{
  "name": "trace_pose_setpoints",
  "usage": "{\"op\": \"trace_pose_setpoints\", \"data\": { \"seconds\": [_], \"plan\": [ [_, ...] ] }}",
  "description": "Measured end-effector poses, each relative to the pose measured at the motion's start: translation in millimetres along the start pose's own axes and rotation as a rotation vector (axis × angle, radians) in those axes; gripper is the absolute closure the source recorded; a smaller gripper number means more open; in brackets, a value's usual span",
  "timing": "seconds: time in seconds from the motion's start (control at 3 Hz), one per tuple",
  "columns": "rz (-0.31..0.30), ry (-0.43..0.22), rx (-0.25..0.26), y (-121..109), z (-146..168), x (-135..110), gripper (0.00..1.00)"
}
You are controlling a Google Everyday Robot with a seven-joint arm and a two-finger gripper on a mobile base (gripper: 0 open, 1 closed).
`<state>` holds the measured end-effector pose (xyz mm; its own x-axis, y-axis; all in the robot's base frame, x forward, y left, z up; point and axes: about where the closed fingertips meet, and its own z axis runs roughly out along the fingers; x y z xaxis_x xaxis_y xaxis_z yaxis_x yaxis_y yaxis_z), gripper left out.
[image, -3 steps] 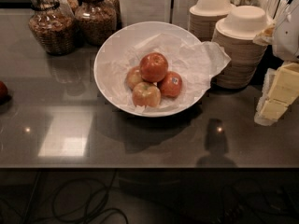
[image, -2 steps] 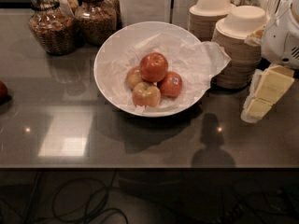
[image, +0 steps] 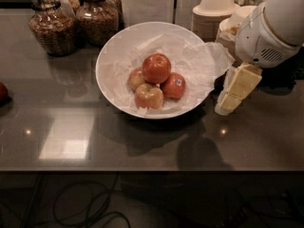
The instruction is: Pick apple from white bowl
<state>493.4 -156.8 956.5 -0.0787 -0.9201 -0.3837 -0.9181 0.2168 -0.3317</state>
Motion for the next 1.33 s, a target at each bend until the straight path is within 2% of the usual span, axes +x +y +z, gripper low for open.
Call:
{"op": "trace_pose_setpoints", "data": {
  "seconds": [0.33, 0.67, 1.0, 1.33],
  "plan": [
    [-0.001, -0.001, 0.000, 0, 0, 0, 0.00],
    [0.015, -0.056, -0.003, -5, 9, -12, 0.00],
    [0.004, -0.188, -0.013, -23, 28, -56, 0.00],
    [0.000, -0.322, -0.048, -37, 44, -95, 0.00]
  ]
}}
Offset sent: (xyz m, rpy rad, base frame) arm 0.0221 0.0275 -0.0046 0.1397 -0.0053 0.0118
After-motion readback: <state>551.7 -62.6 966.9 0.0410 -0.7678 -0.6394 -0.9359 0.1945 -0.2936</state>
